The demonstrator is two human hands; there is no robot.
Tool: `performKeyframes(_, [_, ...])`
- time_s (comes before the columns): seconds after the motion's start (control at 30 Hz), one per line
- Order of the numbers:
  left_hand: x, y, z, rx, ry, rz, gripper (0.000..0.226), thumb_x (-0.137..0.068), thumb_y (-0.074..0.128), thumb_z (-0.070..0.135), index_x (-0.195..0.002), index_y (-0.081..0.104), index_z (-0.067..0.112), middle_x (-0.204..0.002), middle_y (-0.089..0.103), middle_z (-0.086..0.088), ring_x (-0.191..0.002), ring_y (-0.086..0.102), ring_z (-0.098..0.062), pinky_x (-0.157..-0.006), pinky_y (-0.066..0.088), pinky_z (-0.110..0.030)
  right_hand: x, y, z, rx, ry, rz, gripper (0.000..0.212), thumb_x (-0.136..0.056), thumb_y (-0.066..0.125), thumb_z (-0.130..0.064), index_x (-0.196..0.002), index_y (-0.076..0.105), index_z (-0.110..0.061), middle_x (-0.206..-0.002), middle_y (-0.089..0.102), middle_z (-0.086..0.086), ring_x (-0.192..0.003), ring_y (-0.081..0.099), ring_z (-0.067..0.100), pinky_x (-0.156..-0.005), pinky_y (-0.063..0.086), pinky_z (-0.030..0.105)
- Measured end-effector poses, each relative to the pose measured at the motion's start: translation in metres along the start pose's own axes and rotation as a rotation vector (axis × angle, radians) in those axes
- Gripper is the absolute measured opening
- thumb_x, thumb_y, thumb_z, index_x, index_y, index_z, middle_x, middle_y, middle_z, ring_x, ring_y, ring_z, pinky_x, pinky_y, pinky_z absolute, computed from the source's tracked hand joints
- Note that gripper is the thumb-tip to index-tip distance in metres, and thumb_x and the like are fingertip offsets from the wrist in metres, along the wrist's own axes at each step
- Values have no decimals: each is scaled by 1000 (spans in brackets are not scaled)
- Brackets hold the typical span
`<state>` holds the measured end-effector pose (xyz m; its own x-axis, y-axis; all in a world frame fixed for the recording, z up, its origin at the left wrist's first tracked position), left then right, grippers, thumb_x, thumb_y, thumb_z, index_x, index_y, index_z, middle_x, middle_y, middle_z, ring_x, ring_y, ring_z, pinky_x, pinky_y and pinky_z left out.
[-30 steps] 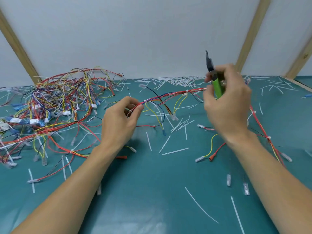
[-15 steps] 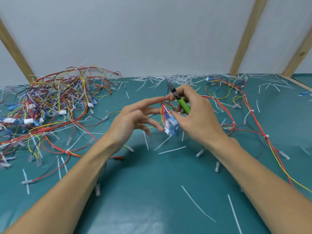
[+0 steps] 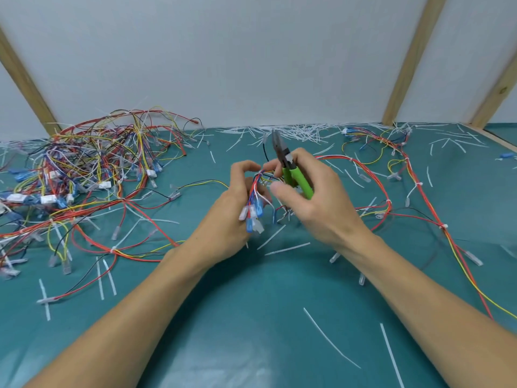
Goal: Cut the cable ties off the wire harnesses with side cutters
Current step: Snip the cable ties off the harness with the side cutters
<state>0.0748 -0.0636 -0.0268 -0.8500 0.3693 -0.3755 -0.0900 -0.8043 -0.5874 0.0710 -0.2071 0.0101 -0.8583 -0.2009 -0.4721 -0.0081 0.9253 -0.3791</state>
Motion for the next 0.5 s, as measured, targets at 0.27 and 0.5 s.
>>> performKeyframes(0.27, [0, 3, 6, -131, 39, 14, 61, -82, 46, 13, -134, 20, 29, -116, 56, 34, -83, 63, -17, -70, 52, -39, 2, 17, 20, -120, 346, -86, 37, -77, 88, -39, -91, 60, -18, -69, 65, -16, -67, 63, 8, -65, 58, 41])
performKeyframes(0.5, [1, -48, -9, -44, -88, 550, 62, -70, 32, -7, -126, 41, 20, -100, 70, 13, -69, 60, -28, -72, 50, -51, -8, -5, 38, -417, 444, 50, 28, -80, 66, 4, -78, 57, -23, -66, 56, -4, -59, 55, 11, -53, 51, 23])
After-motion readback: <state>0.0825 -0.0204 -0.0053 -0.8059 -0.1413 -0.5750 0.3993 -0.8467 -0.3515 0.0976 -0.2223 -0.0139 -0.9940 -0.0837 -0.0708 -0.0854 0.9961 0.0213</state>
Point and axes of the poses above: each hand's wrist, its own x-axis away from the middle knuckle, its own y-axis out of the palm, z = x × y, the point moved 6 cm from there along -x, towards the middle knuckle
